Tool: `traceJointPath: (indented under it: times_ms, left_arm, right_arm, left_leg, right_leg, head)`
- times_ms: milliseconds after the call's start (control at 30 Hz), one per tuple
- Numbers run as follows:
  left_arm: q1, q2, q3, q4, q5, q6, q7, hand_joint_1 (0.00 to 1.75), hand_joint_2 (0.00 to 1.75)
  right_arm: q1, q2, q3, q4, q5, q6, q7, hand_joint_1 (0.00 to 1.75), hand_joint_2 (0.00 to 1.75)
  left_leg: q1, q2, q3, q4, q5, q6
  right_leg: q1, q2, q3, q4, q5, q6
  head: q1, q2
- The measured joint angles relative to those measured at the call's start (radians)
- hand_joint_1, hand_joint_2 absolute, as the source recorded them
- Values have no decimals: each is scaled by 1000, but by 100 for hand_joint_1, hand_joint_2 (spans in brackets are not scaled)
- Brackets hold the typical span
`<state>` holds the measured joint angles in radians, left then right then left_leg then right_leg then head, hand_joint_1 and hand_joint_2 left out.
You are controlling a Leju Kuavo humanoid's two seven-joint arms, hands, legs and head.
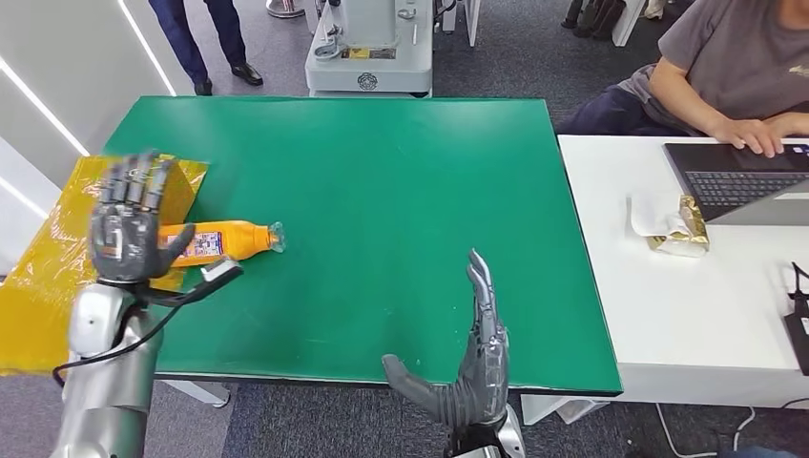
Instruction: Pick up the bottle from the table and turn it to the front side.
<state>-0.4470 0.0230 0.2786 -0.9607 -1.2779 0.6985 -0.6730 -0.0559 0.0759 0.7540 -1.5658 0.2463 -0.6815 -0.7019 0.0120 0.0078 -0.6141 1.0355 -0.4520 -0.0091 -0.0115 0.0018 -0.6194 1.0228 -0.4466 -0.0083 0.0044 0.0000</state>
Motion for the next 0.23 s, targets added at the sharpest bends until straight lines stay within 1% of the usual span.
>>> traceJointPath:
  times_ms: [33, 100, 200, 233]
  left_arm:
    - [6, -19, 31, -58, 90, 1, -18, 0, 175]
    - [13, -52, 55, -163, 255, 4, -21, 0, 175]
    - [22, -87, 50, -284, 412, 6, -23, 0, 175]
    - [24, -92, 48, -304, 437, 6, -23, 0, 175]
  right_arm:
    - [-6, 0, 3, 2, -7, 1, 0, 0, 175]
    - [-19, 0, 8, 8, -18, 3, 0, 0, 175]
    - [-38, 0, 14, 16, -32, 8, 0, 0, 175]
    - [-42, 0, 14, 17, -34, 8, 0, 0, 175]
  left_leg:
    - [0, 0, 0, 0, 0, 0]
    - [0, -2, 0, 0, 0, 0]
    - [0, -5, 0, 0, 0, 0]
    - [0, -5, 0, 0, 0, 0]
  right_leg:
    - [0, 0, 0, 0, 0, 0]
    - [0, -2, 1, 0, 0, 0]
    - [0, -5, 1, 0, -1, 0]
    - [0, -5, 1, 0, -1, 0]
  head:
    - [0, 0]
    - [0, 0]
    - [0, 0]
    - [0, 0]
